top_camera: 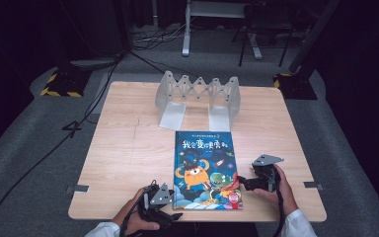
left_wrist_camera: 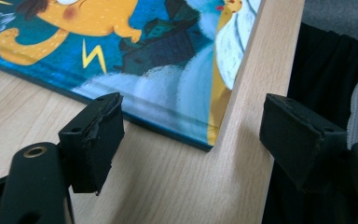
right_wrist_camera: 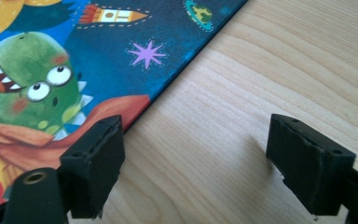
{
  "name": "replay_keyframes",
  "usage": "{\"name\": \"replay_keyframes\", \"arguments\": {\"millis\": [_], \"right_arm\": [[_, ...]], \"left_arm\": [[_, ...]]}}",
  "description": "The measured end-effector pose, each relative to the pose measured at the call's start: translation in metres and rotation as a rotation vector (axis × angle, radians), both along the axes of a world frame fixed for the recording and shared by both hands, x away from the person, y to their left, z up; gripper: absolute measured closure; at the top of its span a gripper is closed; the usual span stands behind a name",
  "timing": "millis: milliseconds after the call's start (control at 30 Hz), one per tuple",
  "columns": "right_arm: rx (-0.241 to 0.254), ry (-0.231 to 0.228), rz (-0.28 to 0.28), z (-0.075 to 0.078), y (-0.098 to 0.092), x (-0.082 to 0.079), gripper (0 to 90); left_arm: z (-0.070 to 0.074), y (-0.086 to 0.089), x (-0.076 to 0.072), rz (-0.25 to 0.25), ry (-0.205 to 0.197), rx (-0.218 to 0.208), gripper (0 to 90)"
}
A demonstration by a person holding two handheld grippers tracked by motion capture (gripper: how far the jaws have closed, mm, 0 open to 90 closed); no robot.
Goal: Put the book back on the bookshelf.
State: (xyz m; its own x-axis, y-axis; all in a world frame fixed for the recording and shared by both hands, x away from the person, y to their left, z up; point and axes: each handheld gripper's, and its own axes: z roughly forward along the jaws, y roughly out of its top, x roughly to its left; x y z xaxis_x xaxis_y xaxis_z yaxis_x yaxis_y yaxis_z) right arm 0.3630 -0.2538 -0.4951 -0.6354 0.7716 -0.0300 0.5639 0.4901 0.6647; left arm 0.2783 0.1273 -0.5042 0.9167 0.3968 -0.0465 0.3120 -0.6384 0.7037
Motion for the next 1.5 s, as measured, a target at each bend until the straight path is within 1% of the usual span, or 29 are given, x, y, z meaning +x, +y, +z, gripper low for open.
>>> {"name": "replay_keyframes", "arguments": {"millis": [33,67,133,200,267,333,367,433,500,533,600,667,767,800,833,867,900,933,1000,1033,1133,1233,1267,1300,1333,1433,1467,1500], "right_arm": [[-0.007,0.005,0.018,0.001,0.000,-0.003,21.3],[-0.007,0.009,0.027,0.001,0.000,-0.004,21.2],[-0.006,0.023,0.035,0.002,-0.001,-0.006,21.2],[-0.004,0.026,0.038,0.002,-0.001,-0.008,21.2],[-0.009,0.029,0.049,0.002,-0.001,-0.012,21.5],[-0.018,0.030,0.062,0.003,-0.001,-0.017,21.6],[-0.025,0.027,0.070,0.003,-0.001,-0.019,22.0],[-0.024,0.033,0.087,0.003,-0.002,-0.024,23.4],[-0.020,0.048,0.112,0.004,-0.003,-0.030,23.4],[-0.021,0.050,0.122,0.004,-0.004,-0.033,23.5],[-0.033,0.058,0.145,0.005,-0.004,-0.040,23.9],[-0.044,0.070,0.155,0.006,-0.002,-0.046,25.7],[-0.065,0.101,0.158,0.009,-0.001,-0.054,27.1],[-0.077,0.113,0.156,0.010,-0.001,-0.056,27.2],[-0.100,0.138,0.162,0.012,-0.001,-0.061,27.5],[-0.100,0.138,0.162,0.012,-0.001,-0.061,27.5],[-0.114,0.148,0.175,0.013,0.000,-0.063,27.6],[-0.131,0.160,0.190,0.015,0.001,-0.066,27.7],[-0.153,0.184,0.202,0.016,0.004,-0.071,27.7],[-0.176,0.204,0.220,0.018,0.007,-0.074,27.7],[-0.197,0.221,0.230,0.019,0.010,-0.076,28.0],[-0.222,0.241,0.240,0.021,0.014,-0.077,32.0],[-0.244,0.250,0.247,0.024,0.018,-0.077,38.6],[-0.250,0.255,0.253,0.024,0.019,-0.076,41.6],[-0.250,0.255,0.253,0.024,0.019,-0.076,41.6],[-0.273,0.273,0.265,0.027,0.026,-0.075,52.4],[-0.280,0.278,0.271,0.028,0.029,-0.074,58.1],[-0.285,0.284,0.270,0.029,0.030,-0.073,59.7]], "left_arm": [[0.000,0.001,0.001,0.006,0.003,-0.001,22.2],[0.000,0.004,0.002,0.018,-0.003,0.006,22.2],[0.000,0.008,0.003,0.035,-0.012,0.020,22.2],[0.000,0.010,0.005,0.037,-0.015,0.017,22.2],[0.000,0.014,0.008,0.056,-0.020,0.019,22.1],[-0.001,0.017,0.010,0.052,-0.017,0.018,19.9],[0.000,0.018,0.010,0.050,-0.021,0.026,19.6],[-0.001,0.019,0.012,0.047,-0.020,0.027,17.6],[-0.001,0.022,0.013,0.045,-0.019,0.027,15.9],[-0.001,0.024,0.015,0.051,-0.021,0.028,16.0],[-0.001,0.028,0.017,0.081,-0.019,0.028,16.0],[-0.001,0.031,0.019,0.100,-0.020,0.029,16.0],[-0.001,0.030,0.019,0.124,-0.019,0.031,15.8],[-0.001,0.029,0.019,0.130,-0.018,0.032,15.6],[-0.001,0.026,0.019,0.146,-0.018,0.031,15.6],[-0.001,0.026,0.019,0.146,-0.018,0.031,15.6],[-0.001,0.023,0.018,0.154,-0.018,0.029,15.6],[-0.001,0.021,0.017,0.151,-0.018,0.031,15.6],[-0.001,0.017,0.015,0.142,-0.020,0.030,15.7],[-0.001,0.016,0.015,0.138,-0.021,0.032,15.7],[-0.001,0.015,0.015,0.136,-0.021,0.033,15.7],[-0.001,0.015,0.014,0.135,-0.021,0.033,15.7],[-0.001,0.014,0.013,0.137,-0.018,0.032,15.7],[-0.001,0.013,0.013,0.134,-0.021,0.032,15.7],[-0.001,0.013,0.013,0.134,-0.021,0.032,15.7],[-0.001,0.013,0.013,0.130,-0.021,0.032,15.7],[-0.001,0.013,0.013,0.130,-0.021,0.032,15.7],[-0.001,0.013,0.013,0.130,-0.021,0.032,15.7]]}}
